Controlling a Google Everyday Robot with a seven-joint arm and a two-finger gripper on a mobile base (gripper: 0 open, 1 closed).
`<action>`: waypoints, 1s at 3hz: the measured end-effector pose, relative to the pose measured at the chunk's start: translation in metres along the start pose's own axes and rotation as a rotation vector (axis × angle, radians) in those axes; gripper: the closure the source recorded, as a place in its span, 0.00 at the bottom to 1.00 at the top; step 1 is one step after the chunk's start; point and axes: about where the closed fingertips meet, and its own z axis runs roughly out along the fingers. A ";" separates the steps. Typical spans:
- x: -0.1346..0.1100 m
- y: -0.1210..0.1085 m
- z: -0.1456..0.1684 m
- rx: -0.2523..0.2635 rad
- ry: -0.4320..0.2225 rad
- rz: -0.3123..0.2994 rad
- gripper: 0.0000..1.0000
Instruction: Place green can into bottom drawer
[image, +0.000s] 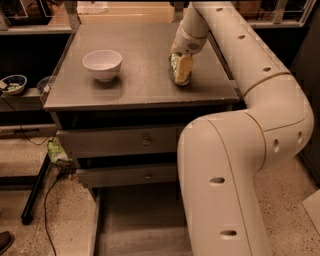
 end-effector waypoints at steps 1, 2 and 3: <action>0.000 0.000 0.000 0.000 0.000 0.000 0.94; 0.000 0.000 0.000 0.000 0.000 0.000 1.00; 0.001 -0.001 0.000 -0.004 0.002 0.015 1.00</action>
Offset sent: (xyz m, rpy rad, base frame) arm 0.0000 0.0000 0.0000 0.0000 0.0000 0.0000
